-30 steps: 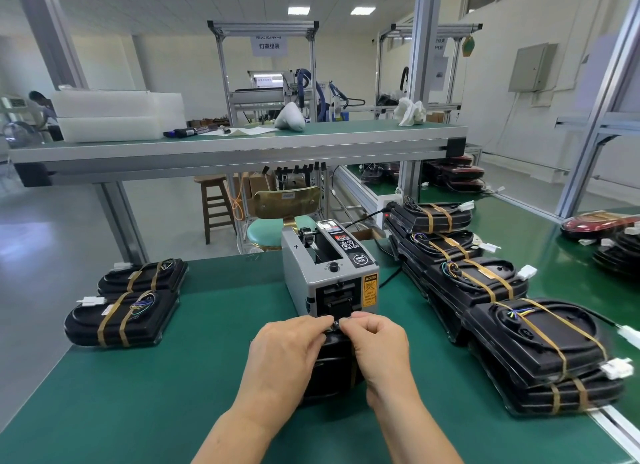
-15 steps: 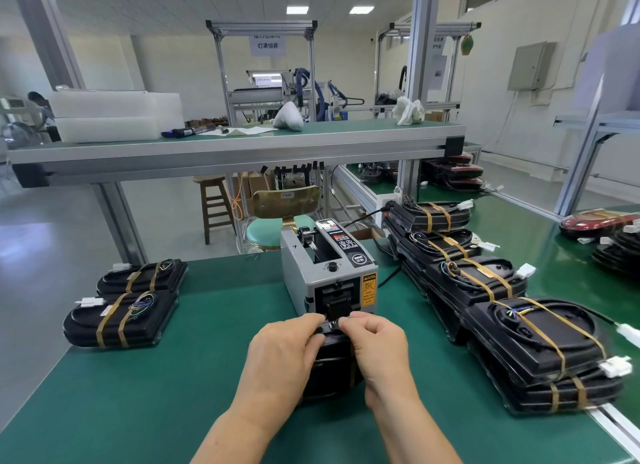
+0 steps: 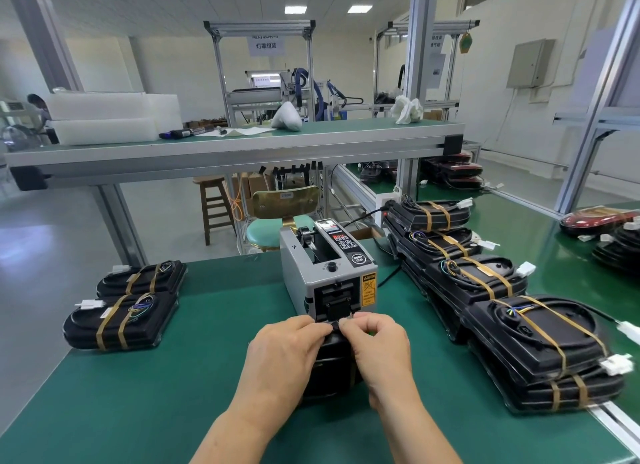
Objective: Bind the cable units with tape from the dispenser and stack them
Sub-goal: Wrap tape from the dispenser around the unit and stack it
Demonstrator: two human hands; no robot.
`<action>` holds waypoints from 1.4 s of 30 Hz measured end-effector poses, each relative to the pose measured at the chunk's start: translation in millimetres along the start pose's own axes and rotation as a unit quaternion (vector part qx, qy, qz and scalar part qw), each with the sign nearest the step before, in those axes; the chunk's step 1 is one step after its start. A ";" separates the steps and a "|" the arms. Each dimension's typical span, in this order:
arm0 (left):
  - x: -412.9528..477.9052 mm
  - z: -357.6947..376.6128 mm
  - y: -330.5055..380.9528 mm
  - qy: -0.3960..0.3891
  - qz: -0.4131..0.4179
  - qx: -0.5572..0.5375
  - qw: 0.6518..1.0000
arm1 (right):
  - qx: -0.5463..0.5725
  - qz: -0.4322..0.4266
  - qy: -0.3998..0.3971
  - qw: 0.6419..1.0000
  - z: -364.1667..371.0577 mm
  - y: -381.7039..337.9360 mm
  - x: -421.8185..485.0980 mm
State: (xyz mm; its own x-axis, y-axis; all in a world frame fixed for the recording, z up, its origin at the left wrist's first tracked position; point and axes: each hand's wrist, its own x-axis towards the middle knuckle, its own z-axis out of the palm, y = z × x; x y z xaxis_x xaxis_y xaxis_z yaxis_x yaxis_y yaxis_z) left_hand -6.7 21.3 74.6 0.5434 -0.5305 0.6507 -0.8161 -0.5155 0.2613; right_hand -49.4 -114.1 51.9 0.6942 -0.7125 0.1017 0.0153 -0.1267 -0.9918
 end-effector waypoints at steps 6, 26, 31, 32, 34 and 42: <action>-0.5 -0.3 -1.6 -0.013 -0.003 -0.002 1.000 | -0.022 -0.045 0.069 0.996 -9.1 4.0 4.3; -1.9 -3.8 4.2 -0.036 -0.013 0.051 0.998 | -0.182 -0.292 -0.057 0.937 -21.1 34.8 -8.9; -0.4 -3.2 0.1 -0.093 -0.020 0.073 0.993 | -0.072 -0.160 -0.078 0.981 -15.4 30.5 -11.3; 0.8 -3.6 -0.1 -0.106 -0.023 0.076 0.991 | -0.051 -0.125 -0.080 0.988 -14.5 29.4 -11.0; 3.7 -3.4 -1.5 -0.151 -0.040 0.092 0.983 | -0.020 -0.070 -0.075 0.995 -13.1 26.0 -10.4; 27.9 14.6 5.5 -0.273 -0.036 0.195 0.941 | 0.194 0.145 -0.049 0.969 -13.2 7.9 15.0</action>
State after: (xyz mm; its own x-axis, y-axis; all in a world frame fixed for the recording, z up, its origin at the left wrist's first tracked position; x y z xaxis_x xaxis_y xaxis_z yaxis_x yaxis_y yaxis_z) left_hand 6.9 -6.1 83.8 0.7012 -0.6969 0.1507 -0.6972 -0.7144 -0.0599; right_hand -48.3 -135.0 46.6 0.7744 -0.6081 -0.1747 0.0652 0.3513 -0.9340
